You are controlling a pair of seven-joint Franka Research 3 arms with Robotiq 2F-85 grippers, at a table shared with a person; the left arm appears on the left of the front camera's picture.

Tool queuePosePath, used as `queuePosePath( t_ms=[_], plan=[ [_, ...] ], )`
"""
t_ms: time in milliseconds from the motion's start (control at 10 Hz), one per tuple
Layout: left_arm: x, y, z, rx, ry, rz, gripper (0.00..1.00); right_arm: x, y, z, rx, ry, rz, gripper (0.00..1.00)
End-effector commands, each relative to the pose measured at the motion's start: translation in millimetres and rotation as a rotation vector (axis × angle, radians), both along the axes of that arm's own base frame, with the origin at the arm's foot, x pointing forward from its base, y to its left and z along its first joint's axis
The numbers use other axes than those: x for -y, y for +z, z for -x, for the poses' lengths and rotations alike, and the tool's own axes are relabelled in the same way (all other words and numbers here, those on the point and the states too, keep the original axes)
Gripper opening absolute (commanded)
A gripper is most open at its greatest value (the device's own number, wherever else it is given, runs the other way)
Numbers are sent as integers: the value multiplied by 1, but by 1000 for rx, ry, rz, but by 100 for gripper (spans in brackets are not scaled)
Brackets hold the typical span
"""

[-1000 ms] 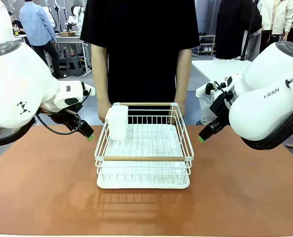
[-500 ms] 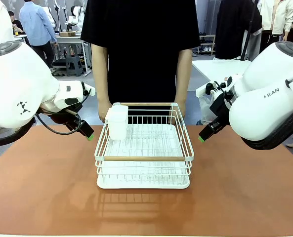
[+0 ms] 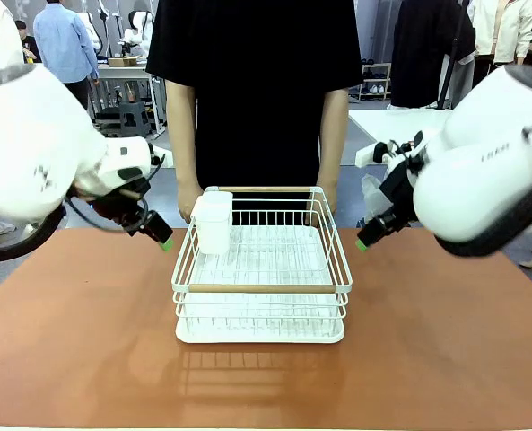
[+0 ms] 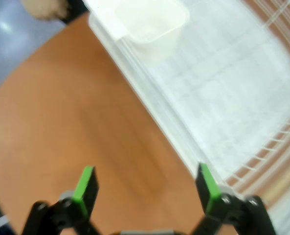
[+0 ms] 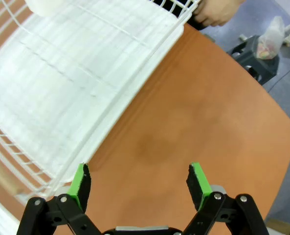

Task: Clean the table.
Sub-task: Pick up the Lint Roller when the human hands it over.

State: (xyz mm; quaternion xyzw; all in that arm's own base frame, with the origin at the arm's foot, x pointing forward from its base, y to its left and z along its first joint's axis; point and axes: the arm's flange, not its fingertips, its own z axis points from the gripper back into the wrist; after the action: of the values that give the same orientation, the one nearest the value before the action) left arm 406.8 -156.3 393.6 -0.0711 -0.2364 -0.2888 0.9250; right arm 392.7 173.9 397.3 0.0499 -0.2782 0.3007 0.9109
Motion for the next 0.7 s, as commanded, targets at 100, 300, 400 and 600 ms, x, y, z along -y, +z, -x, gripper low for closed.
queuePosePath(
  t_ms=[100, 300, 400, 600],
  plan=[
    [-71, 64, -16, -371, -127, 328, 100, 46, 72, 6, -177, 59, -268, 100],
    [-122, 78, -15, -466, -162, 512, 100, 81, 94, 3, -295, 52, -417, 100],
    [-155, 80, -11, -493, -145, 611, 100, 108, 103, 1, -380, 47, -530, 100],
    [-222, 67, 2, -501, -48, 777, 100, 168, 109, 6, -457, 12, -731, 100]
  ],
)
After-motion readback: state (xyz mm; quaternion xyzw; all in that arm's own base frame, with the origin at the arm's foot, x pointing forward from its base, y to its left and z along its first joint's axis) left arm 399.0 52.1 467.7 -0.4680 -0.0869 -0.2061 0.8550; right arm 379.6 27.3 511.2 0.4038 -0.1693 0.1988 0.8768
